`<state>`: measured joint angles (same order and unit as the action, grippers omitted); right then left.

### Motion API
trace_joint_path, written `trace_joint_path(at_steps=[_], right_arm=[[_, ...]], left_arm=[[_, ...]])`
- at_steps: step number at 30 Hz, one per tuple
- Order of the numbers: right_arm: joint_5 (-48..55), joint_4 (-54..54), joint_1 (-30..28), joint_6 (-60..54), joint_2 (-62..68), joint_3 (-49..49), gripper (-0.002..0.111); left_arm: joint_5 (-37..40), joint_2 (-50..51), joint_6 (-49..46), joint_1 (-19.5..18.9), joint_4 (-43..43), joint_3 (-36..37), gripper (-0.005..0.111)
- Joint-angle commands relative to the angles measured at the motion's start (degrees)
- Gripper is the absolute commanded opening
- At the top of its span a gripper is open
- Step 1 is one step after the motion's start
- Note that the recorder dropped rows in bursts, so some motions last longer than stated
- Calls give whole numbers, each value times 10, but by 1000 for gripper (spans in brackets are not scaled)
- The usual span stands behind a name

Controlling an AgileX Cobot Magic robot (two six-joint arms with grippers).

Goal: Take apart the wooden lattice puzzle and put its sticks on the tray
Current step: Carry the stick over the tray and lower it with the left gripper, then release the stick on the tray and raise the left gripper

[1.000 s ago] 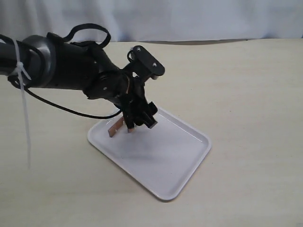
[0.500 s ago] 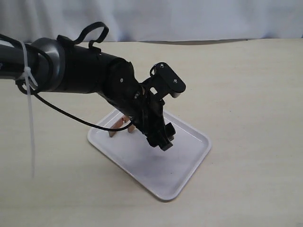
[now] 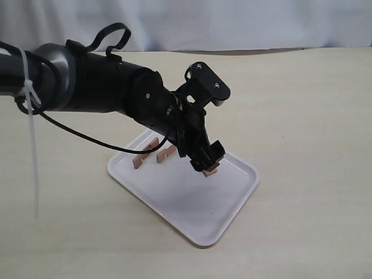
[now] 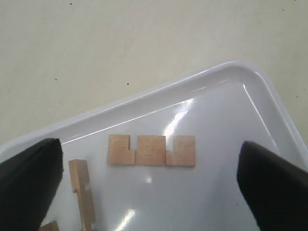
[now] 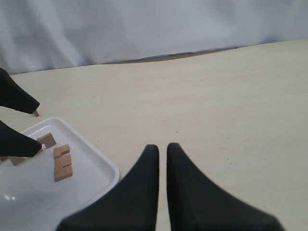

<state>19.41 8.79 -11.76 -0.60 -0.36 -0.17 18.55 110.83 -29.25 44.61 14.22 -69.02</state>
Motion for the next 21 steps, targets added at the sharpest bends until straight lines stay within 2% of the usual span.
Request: trace_joint_path(at_steps=[1,8,11,16,21], right_arm=[[0,0,1,0,4,2,6],[0,0,1,0,4,2,6],[0,0,1,0,4,2,6],[0,0,1,0,4,2,6],[0,0,1,0,4,2,6]], left_arm=[[-13,-9,6,-3,-2,-5,92],[-44,-28,10,-30,-2,-5,92],[-44,-28,10,-70,-11,-5,92],[-60,-24,45,-162,3,-4,92],[-120,14,58,-225,89,-4,92]])
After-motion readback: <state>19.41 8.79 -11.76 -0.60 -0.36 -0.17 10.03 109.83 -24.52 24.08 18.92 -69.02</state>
